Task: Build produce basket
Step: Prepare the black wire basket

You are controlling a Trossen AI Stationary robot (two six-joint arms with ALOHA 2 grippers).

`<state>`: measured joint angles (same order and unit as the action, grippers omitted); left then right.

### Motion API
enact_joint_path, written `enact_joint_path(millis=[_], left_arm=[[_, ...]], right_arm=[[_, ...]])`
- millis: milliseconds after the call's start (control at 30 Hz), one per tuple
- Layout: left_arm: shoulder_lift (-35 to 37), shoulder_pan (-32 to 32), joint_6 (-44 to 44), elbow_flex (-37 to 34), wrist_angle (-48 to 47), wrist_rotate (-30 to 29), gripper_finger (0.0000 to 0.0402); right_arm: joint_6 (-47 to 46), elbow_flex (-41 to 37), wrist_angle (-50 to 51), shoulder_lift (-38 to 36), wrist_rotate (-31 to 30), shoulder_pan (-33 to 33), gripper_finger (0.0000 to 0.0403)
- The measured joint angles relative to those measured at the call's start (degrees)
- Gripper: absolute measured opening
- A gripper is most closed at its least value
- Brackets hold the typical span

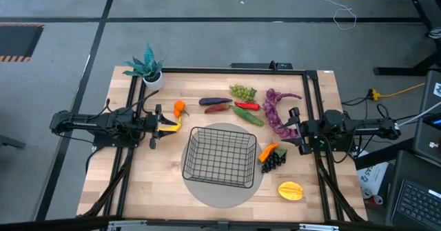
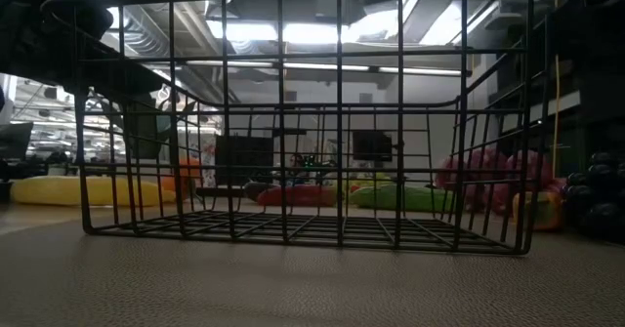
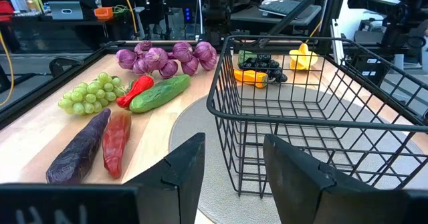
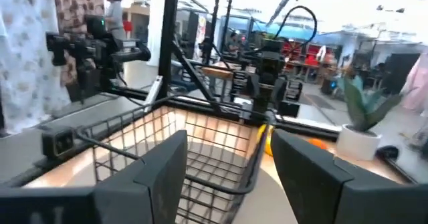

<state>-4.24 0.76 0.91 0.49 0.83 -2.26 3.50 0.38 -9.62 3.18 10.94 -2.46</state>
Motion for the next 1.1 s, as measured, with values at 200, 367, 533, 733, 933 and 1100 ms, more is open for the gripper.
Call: enact_joint_path(millis=[200, 367, 533, 733, 933, 1100], left_arm=[[0.0, 0.0, 0.0, 0.0, 0.0, 0.0, 0.0147], [0.0, 0.0, 0.0, 0.0, 0.0, 0.0, 0.0147], [0.0, 0.0, 0.0, 0.0, 0.0, 0.0, 0.0147], [0.0, 0.0, 0.0, 0.0, 0.0, 0.0, 0.0147], [0.0, 0.0, 0.0, 0.0, 0.0, 0.0, 0.0147], [0.0, 0.0, 0.0, 0.0, 0.0, 0.0, 0.0147]], right_arm=[[-9.2, 0.0, -1.8, 4.3, -3.4, 0.0, 0.0220], [-3.9, 4.3, -6.9, 10.7, -3.7, 0.0, 0.0220], [-0.2, 16.4, -1.1, 20.5, -3.8, 0.0, 0.0220], [-2.2, 29.9, 12.7, 39.7, -3.8, 0.0, 0.0220], [-3.5, 40.1, 19.5, 58.6, -2.2, 0.0, 0.0218], [-4.7, 50.4, 27.1, 70.0, -1.2, -1.0, 0.0174]])
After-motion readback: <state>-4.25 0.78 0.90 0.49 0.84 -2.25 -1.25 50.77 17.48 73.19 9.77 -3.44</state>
